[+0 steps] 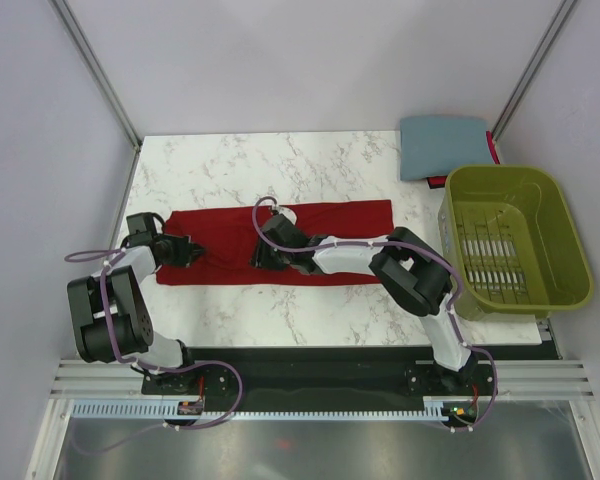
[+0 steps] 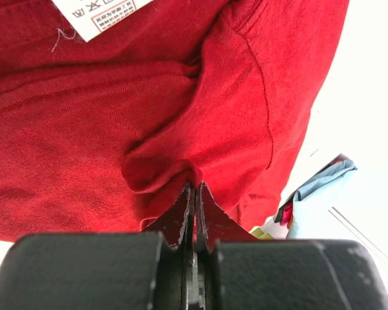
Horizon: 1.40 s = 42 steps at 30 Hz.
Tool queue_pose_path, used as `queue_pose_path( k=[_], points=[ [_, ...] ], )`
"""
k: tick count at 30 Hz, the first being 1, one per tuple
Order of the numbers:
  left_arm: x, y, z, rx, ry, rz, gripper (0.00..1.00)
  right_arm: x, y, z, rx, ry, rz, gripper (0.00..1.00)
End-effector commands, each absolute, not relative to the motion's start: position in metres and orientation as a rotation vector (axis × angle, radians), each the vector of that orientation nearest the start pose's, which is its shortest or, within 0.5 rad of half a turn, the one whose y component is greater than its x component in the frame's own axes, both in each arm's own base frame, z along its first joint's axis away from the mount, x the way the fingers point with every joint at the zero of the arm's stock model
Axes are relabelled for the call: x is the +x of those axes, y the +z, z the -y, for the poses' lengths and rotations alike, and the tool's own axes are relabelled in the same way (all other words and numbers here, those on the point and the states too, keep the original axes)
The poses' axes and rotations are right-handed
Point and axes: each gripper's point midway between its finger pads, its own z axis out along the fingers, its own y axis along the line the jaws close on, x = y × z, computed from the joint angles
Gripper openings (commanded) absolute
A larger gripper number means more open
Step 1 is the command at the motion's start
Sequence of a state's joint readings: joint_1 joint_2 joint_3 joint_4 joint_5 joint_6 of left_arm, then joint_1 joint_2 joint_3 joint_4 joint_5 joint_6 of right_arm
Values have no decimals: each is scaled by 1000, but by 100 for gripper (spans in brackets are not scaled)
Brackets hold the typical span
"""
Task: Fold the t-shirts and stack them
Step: Fold the tshirt
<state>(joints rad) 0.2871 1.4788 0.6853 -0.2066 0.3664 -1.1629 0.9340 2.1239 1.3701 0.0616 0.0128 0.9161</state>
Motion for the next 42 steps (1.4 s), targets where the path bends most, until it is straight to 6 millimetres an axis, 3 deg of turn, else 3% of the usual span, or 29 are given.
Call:
queue_pose_path(
  k=[1, 9, 11, 14, 17, 19, 20, 22, 28, 35, 42],
  points=[
    [341, 56, 4, -1668, -829, -2053, 2, 318, 49, -467, 59, 888, -2412, 43],
    [337, 52, 6, -1680, -839, -2054, 2, 322, 54, -469, 92, 903, -2398, 24],
    [337, 53, 7, -1676, -844, -2053, 2, 321, 55, -471, 92, 912, -2396, 24],
    [335, 51, 8, -1682, -852, -2054, 2, 320, 56, -472, 103, 929, -2402, 31],
    [336, 51, 9, -1684, -860, -2051, 2, 320, 53, -472, 117, 925, -2405, 30],
    [336, 51, 10, -1682, -868, -2053, 2, 322, 54, -473, 122, 925, -2398, 23],
    [335, 50, 10, -1683, -871, -2055, 2, 322, 57, -474, 119, 929, -2392, 10],
    [336, 52, 10, -1669, -869, -2056, 2, 326, 63, -474, 110, 931, -2376, 0],
    [336, 48, 9, -1701, -863, -2050, 2, 342, 89, -476, 109, 971, -2326, 0],
    [338, 46, 11, -1782, -914, -2011, 2, 368, 102, -463, 174, 975, -2288, 0],
    [332, 49, 12, -1875, -947, -1938, 2, 378, 113, -472, 136, 1037, -2273, 0]
  ],
)
